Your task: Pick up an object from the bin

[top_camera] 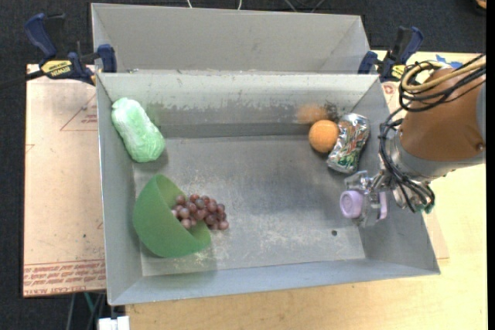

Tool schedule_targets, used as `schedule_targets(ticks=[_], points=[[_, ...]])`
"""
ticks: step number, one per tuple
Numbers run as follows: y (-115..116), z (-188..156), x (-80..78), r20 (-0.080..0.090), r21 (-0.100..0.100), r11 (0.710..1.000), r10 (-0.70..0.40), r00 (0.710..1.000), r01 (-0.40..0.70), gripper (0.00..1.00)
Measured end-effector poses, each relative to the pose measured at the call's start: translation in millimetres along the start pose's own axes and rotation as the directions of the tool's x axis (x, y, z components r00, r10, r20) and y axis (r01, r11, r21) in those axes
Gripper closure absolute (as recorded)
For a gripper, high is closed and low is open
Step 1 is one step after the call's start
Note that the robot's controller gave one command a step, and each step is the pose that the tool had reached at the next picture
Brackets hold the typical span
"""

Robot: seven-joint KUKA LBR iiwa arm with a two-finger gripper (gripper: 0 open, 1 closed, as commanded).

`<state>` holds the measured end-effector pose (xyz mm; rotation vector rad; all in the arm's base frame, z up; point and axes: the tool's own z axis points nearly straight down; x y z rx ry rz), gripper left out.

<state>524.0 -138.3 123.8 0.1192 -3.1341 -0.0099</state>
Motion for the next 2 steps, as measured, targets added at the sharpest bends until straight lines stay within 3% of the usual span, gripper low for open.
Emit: schedule_targets(ticks=[1,2], points=[[-0.6,-25.9,-2.1,0.009,0.003,1.0,0.0,1.0,0.0,1.0],[0.3,-39.5,-1.3,0.004,0.001,1.0,0.0,1.0,0.0,1.0]])
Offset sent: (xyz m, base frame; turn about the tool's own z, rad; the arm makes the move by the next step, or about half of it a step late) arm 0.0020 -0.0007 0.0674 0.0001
